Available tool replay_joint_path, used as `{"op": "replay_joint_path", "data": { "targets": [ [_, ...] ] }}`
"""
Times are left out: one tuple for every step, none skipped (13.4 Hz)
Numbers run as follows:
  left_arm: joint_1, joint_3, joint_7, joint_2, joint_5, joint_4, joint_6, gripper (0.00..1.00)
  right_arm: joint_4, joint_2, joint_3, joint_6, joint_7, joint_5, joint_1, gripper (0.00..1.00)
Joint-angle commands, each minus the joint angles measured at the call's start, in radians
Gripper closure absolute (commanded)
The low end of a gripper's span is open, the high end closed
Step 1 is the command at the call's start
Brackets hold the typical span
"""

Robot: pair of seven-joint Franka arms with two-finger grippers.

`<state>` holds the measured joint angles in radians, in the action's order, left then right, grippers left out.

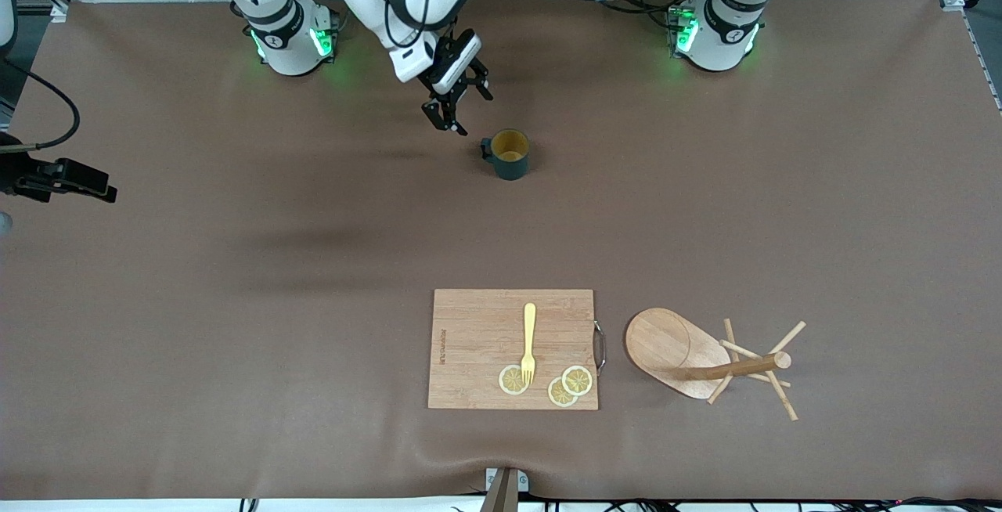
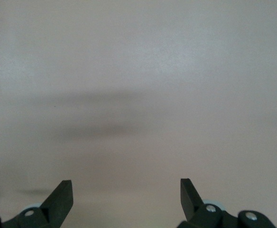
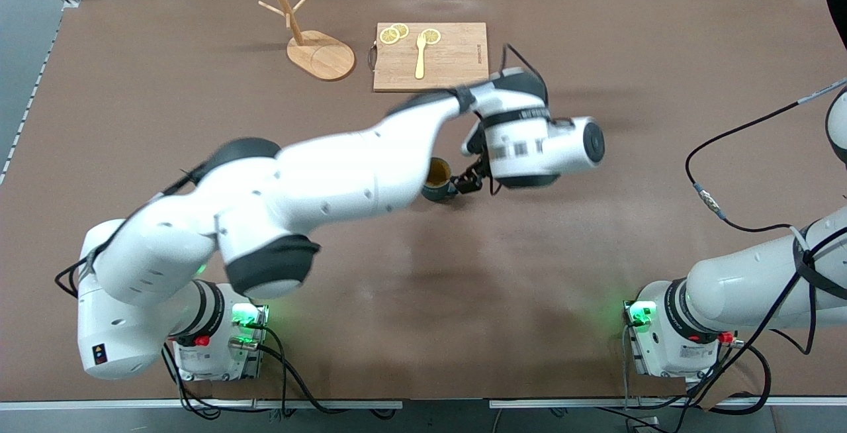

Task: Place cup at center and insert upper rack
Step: 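Lower the left gripper toward the teal mug handle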

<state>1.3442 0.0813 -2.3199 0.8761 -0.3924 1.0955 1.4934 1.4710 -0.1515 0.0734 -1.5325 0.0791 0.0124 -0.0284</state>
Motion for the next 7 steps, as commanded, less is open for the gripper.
{"op": "replay_joint_path", "data": {
  "targets": [
    [0.030,0.044,-0.030,0.127,-0.013,-0.138,-0.024,0.00,-0.008,0.000,-0.010,0.011,-0.018,-0.005,-0.007,0.00],
    [0.030,0.046,-0.041,0.147,-0.013,-0.158,-0.024,0.00,-0.011,0.000,-0.010,0.011,-0.016,-0.009,-0.007,0.00],
    [0.030,0.045,-0.061,0.165,-0.013,-0.170,-0.024,0.00,-0.015,0.000,-0.010,0.009,-0.018,-0.008,-0.010,0.00],
    [0.030,0.044,-0.073,0.185,-0.011,-0.183,-0.022,0.00,-0.024,-0.002,-0.010,0.009,-0.018,-0.006,-0.014,0.00],
    [0.030,0.046,-0.078,0.220,-0.013,-0.206,-0.022,0.00,-0.028,-0.002,-0.010,0.009,-0.018,-0.006,-0.016,0.00],
    [0.032,0.046,-0.079,0.243,-0.013,-0.224,-0.022,0.00,-0.028,-0.002,-0.010,0.009,-0.019,-0.005,-0.016,0.00],
    [0.032,0.046,-0.081,0.253,-0.013,-0.226,-0.022,0.00,-0.028,-0.002,-0.010,0.006,-0.019,-0.005,-0.013,0.00]
  ]
}}
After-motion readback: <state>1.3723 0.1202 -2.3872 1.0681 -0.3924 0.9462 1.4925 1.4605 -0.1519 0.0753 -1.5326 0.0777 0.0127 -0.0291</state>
